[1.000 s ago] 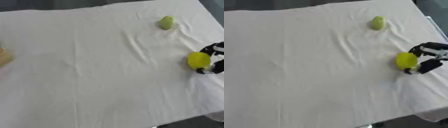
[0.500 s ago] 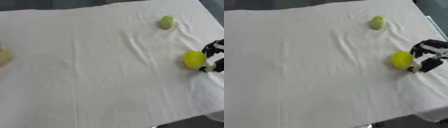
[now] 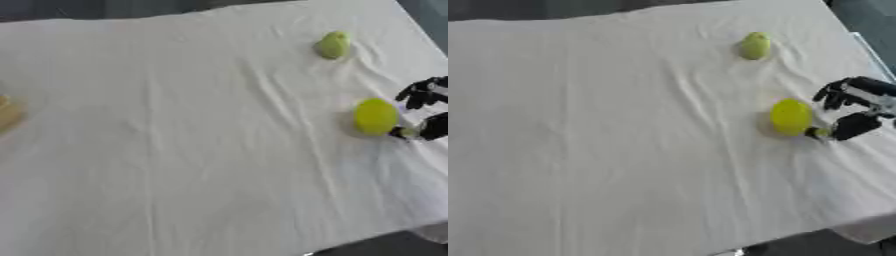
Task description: Pick up the objects with one hand, pass them to the other hand, and then place them into the box on the other side of the table.
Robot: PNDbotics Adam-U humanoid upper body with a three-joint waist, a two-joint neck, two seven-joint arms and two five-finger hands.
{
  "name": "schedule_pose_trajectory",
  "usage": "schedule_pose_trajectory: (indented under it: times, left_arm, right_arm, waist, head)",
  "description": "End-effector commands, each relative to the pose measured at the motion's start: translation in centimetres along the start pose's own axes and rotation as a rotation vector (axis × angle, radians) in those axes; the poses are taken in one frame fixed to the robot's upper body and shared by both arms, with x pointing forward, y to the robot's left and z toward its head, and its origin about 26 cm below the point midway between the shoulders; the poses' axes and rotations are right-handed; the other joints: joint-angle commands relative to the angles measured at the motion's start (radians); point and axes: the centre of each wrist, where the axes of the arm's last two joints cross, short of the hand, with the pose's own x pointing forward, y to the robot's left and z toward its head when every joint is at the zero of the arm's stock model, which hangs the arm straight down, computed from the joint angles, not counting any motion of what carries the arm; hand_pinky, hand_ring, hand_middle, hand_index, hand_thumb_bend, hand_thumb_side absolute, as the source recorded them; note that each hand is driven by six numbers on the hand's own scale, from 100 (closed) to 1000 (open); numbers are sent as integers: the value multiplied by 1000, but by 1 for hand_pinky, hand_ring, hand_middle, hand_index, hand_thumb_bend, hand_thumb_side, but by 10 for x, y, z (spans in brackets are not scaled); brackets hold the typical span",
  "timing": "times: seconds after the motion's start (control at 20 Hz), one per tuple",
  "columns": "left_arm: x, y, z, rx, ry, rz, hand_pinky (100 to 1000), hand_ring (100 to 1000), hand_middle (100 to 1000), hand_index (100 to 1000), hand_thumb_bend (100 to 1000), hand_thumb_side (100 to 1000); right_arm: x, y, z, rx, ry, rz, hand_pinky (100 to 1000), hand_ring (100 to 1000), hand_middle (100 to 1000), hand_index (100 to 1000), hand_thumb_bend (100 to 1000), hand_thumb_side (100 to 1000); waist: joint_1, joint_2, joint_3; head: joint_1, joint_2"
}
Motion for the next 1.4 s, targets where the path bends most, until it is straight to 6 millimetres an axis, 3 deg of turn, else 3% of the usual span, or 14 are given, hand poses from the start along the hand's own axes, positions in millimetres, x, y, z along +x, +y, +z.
schedule_pose_trajectory:
  times: [0.05,0.1,0.15,0.3,0.35,0.4,0.45,0.8,1.4]
  left_arm:
    - [5,15,0,37,-17,-19,746,705,646,736,641,446]
    - [4,15,0,37,-17,-20,747,705,646,736,640,446]
    - [4,14,0,36,-16,-20,747,705,646,737,640,445]
    - [4,14,0,35,-15,-22,747,705,646,737,640,445]
    - [4,14,0,35,-15,-22,747,705,645,737,638,445]
    - [4,14,0,35,-15,-21,747,705,645,737,638,445]
    - [4,14,0,34,-15,-21,747,704,645,737,637,445]
    - [3,14,-1,35,-11,-24,747,704,645,737,637,447]
    - [4,14,-1,35,-12,-23,747,704,644,736,635,447]
  right_arm:
    - [-1,-20,7,31,10,92,833,803,730,899,457,256]
    - [-2,-20,7,37,15,102,835,806,735,901,447,238]
    - [-3,-21,7,41,24,110,838,812,742,903,416,163]
    - [-4,-22,8,44,34,122,838,812,742,903,416,163]
    - [-4,-22,8,44,36,124,842,819,748,905,392,100]
    - [-4,-23,8,44,37,128,841,818,749,906,360,168]
    - [-3,-24,8,38,30,127,839,815,747,906,407,129]
    - [5,-25,6,16,-27,86,830,807,744,910,448,228]
    - [10,-27,7,83,-82,104,840,821,755,917,461,237]
  waist:
    - [-2,-19,1]
    - [-3,-19,1]
    - [-3,-19,1]
    - [-4,-20,2]
    - [-4,-20,2]
    - [-5,-20,2]
    - [-6,-20,2]
    - [-9,-19,6]
    - [-12,-19,3]
  head:
    - [2,-9]
    - [2,-9]
    - [3,-9]
    - [4,-9]
    - [4,-9]
    - [4,-9]
    - [4,-10]
    - [2,-12]
    - [1,-8]
